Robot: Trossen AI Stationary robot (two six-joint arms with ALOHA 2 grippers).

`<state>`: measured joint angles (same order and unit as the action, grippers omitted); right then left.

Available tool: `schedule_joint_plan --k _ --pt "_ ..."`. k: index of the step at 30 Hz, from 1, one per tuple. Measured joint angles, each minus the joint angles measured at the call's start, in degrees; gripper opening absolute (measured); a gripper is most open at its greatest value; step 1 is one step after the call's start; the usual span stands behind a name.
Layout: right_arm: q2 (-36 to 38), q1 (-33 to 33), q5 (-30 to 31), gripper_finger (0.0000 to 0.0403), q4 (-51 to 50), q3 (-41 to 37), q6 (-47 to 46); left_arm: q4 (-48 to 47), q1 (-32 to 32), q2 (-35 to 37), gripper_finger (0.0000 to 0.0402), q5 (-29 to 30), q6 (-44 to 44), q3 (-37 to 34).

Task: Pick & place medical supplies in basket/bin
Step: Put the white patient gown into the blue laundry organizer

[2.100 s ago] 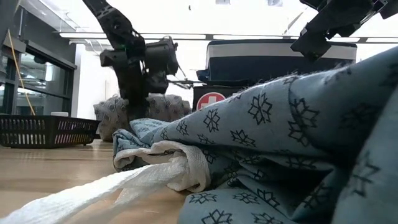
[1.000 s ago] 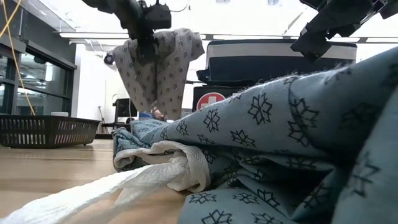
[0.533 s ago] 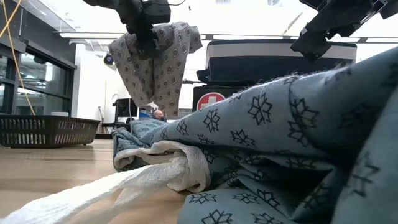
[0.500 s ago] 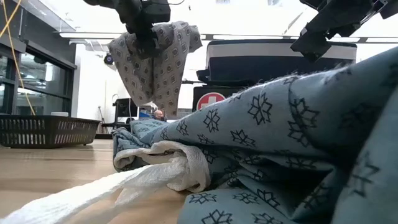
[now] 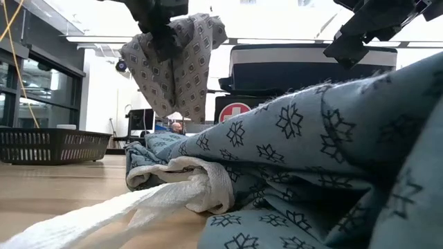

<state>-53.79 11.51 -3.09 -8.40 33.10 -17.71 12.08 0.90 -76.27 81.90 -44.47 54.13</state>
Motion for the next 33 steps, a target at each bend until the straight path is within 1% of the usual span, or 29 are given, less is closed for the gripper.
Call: schedule_joint_plan --k 5,9,13,15,17,22,29,33 --pt "0.0 -0.01 0.0 0.0192 0.0 0.0 0.01 0.01 -0.79 0.0 0.0149 0.67 2.81 0.0" --pt "0.0 -0.01 0.0 0.0192 0.0 0.0 0.02 0.01 -1.66 -0.01 0.0149 1.26 2.19 0.0" --pt "0.01 0.0 0.0 0.0192 0.0 0.0 0.0 0.01 -2.54 0.0 0.0149 3.73 3.16 0.0" --pt "0.0 0.0 0.0 0.0192 0.0 0.0 0.0 0.59 -2.44 0.0 0.0149 3.61 3.7 0.0" --pt "0.01 -0.02 0.0 0.0192 0.0 0.0 0.0 3.21 -1.47 0.0 0.0149 2.72 3.16 0.0" --pt "0.01 0.0 0.0 0.0192 0.02 0.0 0.0 10.49 0.9 0.0 0.0149 2.71 -2.95 0.04" --pt "0.0 -0.01 0.0 0.0192 0.0 0.0 0.01 26.91 3.57 0.0 0.0149 2.16 -16.75 0.15" --pt "0.01 0.0 0.0 0.0192 0.0 0.0 0.02 28.3 6.08 0.0 0.0149 -0.72 -18.27 1.72"
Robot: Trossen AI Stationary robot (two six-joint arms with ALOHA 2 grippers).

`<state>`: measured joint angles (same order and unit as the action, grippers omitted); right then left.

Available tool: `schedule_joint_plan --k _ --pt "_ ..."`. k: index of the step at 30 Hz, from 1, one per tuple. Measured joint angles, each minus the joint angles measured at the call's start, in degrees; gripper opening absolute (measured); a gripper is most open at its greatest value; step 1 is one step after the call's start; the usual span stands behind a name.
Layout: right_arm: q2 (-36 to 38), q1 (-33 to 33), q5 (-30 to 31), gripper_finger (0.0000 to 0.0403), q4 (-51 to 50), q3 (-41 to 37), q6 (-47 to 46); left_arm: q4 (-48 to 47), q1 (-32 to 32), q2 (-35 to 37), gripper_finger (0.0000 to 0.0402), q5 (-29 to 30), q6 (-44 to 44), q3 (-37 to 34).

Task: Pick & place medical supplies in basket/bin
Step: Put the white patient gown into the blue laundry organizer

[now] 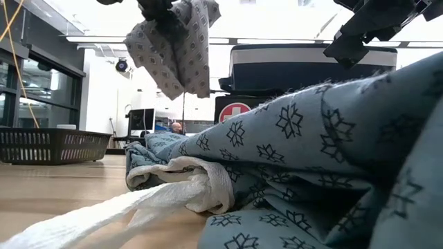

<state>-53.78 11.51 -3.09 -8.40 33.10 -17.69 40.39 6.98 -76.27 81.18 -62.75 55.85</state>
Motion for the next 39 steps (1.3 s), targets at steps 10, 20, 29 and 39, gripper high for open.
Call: schedule_joint_plan --k 10,20,29,39 --pt "0.0 -0.01 0.0 0.0192 -0.01 0.02 0.0 -0.18 6.05 -3.4 0.0149 -11.76 3.7 5.23" --pt "0.0 -0.02 0.0 0.0192 0.0 0.02 0.0 -3.99 8.33 -14.14 0.0149 -19.97 5.21 18.25" --pt "0.0 0.0 0.0 0.0192 -0.01 0.02 -0.01 -11.72 7.24 -25.61 0.0149 -27.89 6.12 30.14" --pt "0.0 -0.02 0.0 0.0192 -0.02 0.02 -0.02 -13.19 3.95 -31.48 0.0149 -37.22 6.16 33.24"
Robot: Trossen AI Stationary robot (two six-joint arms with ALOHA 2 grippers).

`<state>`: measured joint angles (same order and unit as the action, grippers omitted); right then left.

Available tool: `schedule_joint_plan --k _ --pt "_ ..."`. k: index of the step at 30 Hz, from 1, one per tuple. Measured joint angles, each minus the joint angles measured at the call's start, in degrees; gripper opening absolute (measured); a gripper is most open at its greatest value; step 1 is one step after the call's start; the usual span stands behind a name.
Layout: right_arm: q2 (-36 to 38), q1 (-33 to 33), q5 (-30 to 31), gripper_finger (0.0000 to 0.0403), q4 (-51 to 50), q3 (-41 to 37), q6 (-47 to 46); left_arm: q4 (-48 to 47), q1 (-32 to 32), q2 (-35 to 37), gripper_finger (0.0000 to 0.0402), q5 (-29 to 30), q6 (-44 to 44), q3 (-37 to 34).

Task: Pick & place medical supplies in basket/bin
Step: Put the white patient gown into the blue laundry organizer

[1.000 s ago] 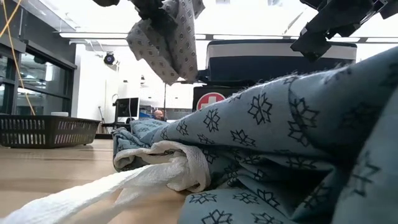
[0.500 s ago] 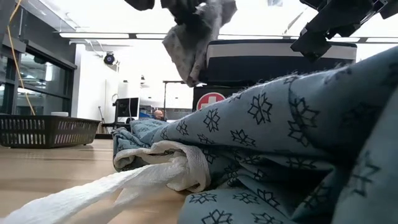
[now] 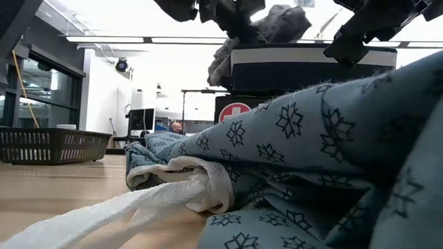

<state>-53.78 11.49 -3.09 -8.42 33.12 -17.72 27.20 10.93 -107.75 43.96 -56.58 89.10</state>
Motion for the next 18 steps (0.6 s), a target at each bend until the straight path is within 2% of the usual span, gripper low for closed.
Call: schedule_joint_plan --k 7,18 --pt "0.0 0.02 -0.01 0.0192 0.01 0.0 0.02 -3.8 -0.76 -0.85 0.0149 -9.64 5.77 0.09" --pt "0.0 0.02 0.0 0.0192 0.02 0.0 0.0 -14.02 -0.04 -0.8 0.0149 -8.84 16.94 0.13"
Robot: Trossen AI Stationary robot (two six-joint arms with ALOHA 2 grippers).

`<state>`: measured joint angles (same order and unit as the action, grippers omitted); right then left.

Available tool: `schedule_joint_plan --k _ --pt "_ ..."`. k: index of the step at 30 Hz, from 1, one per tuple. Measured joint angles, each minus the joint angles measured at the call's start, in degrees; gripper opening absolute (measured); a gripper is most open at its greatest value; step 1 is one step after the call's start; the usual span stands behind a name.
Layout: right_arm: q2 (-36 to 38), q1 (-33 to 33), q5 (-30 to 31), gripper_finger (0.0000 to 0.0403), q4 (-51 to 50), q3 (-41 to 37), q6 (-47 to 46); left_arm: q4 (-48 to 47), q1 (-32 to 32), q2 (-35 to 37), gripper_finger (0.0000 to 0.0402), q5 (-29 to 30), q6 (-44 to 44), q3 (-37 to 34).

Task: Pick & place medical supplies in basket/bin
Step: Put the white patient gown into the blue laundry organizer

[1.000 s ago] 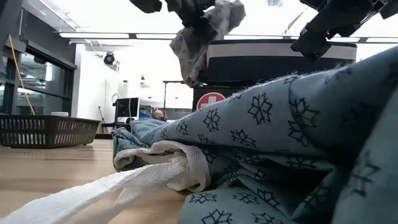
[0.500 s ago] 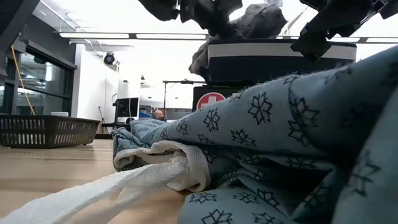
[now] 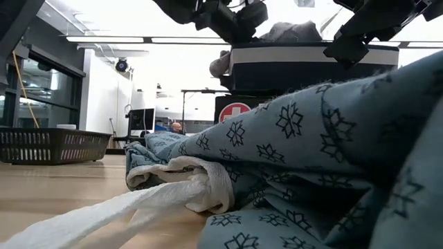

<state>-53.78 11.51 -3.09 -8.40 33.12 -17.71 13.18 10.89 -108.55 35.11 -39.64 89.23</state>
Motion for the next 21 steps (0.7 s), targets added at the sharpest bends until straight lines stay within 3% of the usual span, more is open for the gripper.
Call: schedule_joint_plan --k 8,13,21 --pt "0.0 -0.02 0.0 0.0192 0.0 0.0 0.02 -3.39 -0.06 0.0 0.0149 0.29 4.5 0.06" --pt "0.0 -0.01 0.0 0.0192 0.0 0.0 0.01 -11.94 0.34 0.0 0.0149 -0.47 4.81 3.99" --pt "0.0 0.0 0.0 0.0192 0.0 0.0 0.0 -17.31 3.5 -0.02 0.0149 -9.08 5.9 10.47"
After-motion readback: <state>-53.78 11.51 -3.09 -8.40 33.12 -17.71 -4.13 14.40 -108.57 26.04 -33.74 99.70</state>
